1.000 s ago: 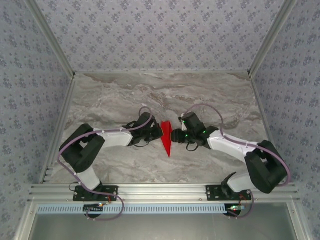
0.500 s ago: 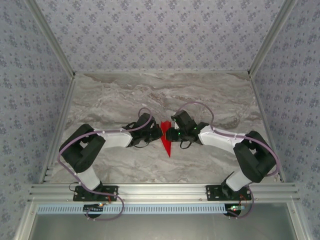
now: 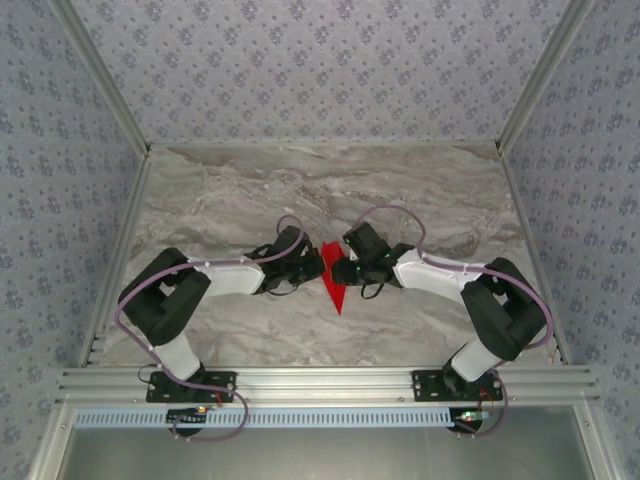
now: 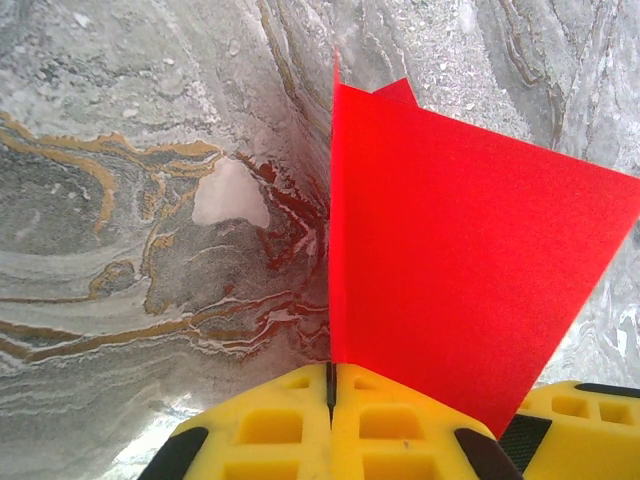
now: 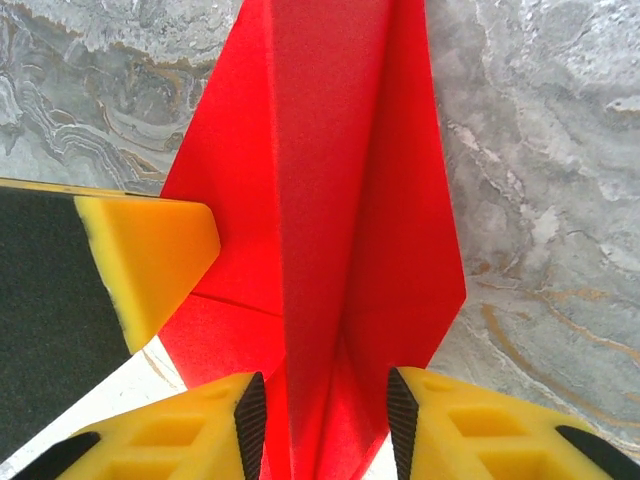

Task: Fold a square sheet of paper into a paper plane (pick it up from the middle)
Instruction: Move the paper plane to the center of the table.

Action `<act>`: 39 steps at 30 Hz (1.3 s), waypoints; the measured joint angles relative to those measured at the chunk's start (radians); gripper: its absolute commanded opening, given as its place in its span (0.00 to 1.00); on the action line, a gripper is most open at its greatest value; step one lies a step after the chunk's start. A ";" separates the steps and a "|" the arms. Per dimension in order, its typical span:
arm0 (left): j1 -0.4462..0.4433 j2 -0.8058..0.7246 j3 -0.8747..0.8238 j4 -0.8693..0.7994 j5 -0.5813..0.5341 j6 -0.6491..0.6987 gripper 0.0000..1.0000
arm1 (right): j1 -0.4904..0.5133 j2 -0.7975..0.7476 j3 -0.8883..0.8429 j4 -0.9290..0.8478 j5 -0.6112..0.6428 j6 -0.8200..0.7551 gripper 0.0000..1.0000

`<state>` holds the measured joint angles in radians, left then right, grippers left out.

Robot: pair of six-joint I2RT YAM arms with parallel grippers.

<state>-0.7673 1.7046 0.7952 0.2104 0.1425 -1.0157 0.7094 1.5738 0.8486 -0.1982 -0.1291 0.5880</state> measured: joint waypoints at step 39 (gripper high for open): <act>0.010 -0.011 0.000 -0.024 0.002 -0.005 0.19 | 0.042 0.084 0.034 -0.069 0.019 0.099 0.05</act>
<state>-0.7574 1.6939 0.7952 0.1860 0.1444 -1.0206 0.7517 1.6581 0.8822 -0.2672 -0.1101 0.6868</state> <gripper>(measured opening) 0.149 0.083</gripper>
